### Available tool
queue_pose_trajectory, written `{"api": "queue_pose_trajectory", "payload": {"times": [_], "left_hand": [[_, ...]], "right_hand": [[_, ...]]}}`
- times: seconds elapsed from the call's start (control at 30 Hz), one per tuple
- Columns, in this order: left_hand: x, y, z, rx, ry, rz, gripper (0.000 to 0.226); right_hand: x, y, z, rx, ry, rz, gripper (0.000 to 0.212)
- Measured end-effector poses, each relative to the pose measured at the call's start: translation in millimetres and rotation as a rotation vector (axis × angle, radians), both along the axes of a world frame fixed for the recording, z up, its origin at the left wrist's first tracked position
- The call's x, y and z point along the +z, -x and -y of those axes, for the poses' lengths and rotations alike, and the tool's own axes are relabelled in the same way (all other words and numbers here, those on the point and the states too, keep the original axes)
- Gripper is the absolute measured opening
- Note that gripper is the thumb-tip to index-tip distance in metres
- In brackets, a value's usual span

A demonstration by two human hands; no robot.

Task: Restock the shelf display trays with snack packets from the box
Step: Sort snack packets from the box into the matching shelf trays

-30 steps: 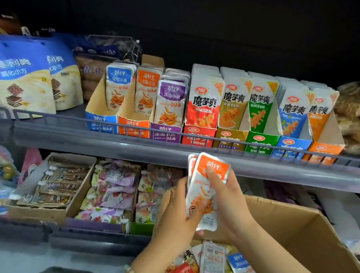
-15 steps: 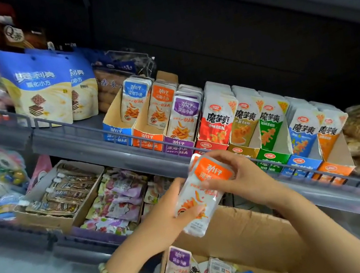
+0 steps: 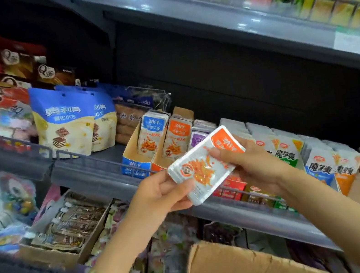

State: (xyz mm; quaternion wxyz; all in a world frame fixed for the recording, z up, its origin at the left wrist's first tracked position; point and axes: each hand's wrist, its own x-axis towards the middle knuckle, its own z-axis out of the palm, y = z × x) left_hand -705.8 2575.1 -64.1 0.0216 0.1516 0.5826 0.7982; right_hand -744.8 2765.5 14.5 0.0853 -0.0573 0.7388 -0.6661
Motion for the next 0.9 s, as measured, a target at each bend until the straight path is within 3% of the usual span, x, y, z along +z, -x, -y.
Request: {"api": "queue_pose_trajectory", "payload": {"times": [0.1, 0.33, 0.47, 0.6, 0.77, 0.9], "left_hand": [[14.1, 19.6, 7.2, 0.020, -0.014, -0.051, 0.040], [17.8, 82.9, 18.8, 0.196, 0.182, -0.125, 0.024], [0.8, 109.6, 39.7, 0.521, 0.712, -0.320, 0.039], [-14.1, 119.8, 45.9, 0.534, 1.062, -0.498, 0.039], [-23.2, 125.1, 45.6, 0.459, 1.180, -0.515, 0.039], [-23.4, 124.9, 45.7, 0.476, 1.187, -0.546, 0.028]], "right_hand": [[11.5, 15.3, 4.1, 0.028, 0.079, 0.050, 0.050], [45.0, 58.9, 18.9, -0.073, -0.310, -0.197, 0.051], [61.0, 96.2, 33.1, -0.198, -0.517, -0.354, 0.051], [58.7, 140.6, 44.6, -0.181, -0.775, -0.410, 0.067], [34.9, 177.0, 58.0, -0.064, -1.032, -0.363, 0.071], [13.9, 186.2, 65.9, 0.023, -1.080, -0.299, 0.066]]}}
